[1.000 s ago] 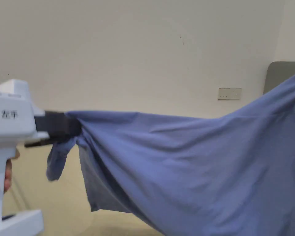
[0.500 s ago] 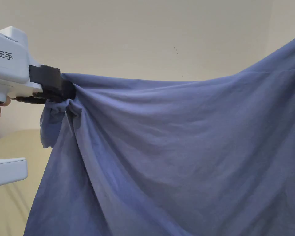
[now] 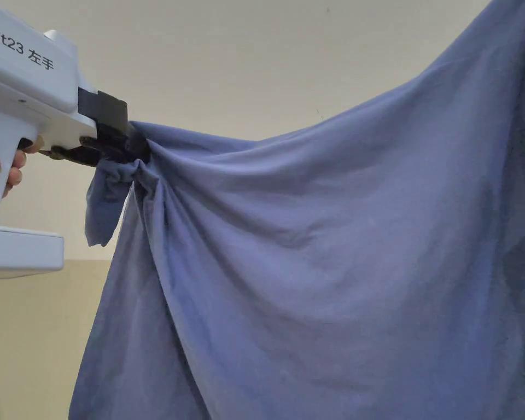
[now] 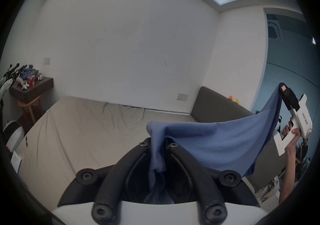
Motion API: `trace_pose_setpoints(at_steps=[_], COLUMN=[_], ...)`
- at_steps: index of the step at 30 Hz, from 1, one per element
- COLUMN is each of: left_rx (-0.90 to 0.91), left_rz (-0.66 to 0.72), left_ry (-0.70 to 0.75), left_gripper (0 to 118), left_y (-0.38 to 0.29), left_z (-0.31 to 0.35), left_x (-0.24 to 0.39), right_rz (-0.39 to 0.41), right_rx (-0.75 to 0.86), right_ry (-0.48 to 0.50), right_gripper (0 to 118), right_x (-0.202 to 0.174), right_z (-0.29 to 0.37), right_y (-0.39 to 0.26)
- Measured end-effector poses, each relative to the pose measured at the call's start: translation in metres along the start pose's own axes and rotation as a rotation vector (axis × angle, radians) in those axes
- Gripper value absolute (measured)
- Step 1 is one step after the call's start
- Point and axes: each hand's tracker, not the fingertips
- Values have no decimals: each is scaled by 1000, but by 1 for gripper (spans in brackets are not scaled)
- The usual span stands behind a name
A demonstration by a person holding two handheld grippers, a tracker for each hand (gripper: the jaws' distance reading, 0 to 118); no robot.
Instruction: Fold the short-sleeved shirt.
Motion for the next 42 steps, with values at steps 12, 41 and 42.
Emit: trace_pose_setpoints(at_steps=[12,41,42], left_rx=[-112,-380,-392], left_rz=[-13,204,212], left_ry=[16,73,78], left_gripper=[10,7,7], left_y=[-69,-463,-469], left_z=[-86,136,135], left_x=[-21,7,6], right_rz=[-108,-212,-188], right_rx=[-215,-983,-986], right_ry=[55,-131,-129], right_gripper=[0,0,0], right_x=[17,-19,-23], right_z=[0,468,470], right_y=[-93,-219,-219])
